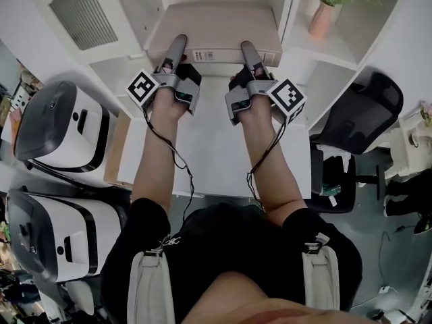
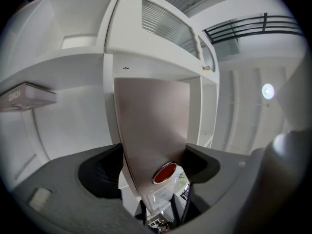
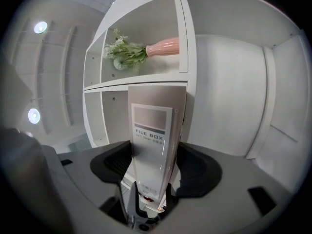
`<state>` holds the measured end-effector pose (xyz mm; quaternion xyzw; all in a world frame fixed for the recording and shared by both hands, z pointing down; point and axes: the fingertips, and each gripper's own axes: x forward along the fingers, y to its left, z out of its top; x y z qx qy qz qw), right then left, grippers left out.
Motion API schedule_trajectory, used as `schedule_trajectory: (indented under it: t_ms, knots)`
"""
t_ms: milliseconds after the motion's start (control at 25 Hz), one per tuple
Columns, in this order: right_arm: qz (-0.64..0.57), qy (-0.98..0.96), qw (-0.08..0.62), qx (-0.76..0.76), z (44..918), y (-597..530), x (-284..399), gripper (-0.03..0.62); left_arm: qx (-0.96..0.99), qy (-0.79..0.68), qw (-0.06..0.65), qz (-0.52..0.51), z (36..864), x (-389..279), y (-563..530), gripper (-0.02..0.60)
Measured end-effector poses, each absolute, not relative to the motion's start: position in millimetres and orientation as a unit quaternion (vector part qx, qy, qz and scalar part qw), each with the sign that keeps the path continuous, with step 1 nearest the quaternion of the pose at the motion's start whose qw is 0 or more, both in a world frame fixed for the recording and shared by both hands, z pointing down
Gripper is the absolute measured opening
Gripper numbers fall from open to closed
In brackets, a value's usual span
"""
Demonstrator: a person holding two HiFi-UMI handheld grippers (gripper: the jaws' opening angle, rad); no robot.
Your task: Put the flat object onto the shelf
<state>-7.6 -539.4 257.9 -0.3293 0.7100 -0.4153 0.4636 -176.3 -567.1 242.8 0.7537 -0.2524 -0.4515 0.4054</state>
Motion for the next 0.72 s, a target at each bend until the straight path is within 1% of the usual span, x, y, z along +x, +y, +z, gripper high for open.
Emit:
schedule_trajectory:
  t_ms: [160, 360, 560, 720]
  knots:
    - [-0.43, 0.691, 0.475, -0.336, 257, -549, -3, 0.284, 0.774, -0.245, 0.377, -0.446, 243, -174, -561, 0.35]
    - [-0.442, 0.669, 0.487, -0.345, 256, -564, -1, 0.281, 0.787, -0.239, 0.365, -0.435, 244, -168, -555, 0.348]
    - [-0.441, 0.666, 0.484, -0.357, 256, -578, -5, 0.282, 0.775, -0.281, 0.392, -0.408, 270, -168, -567, 0.347]
    - [-0.439, 0.669, 0.472, -0.37, 257, -587, -8, 0.285, 0.749, -0.297, 0.414, -0.424, 281, -180, -583, 0.342]
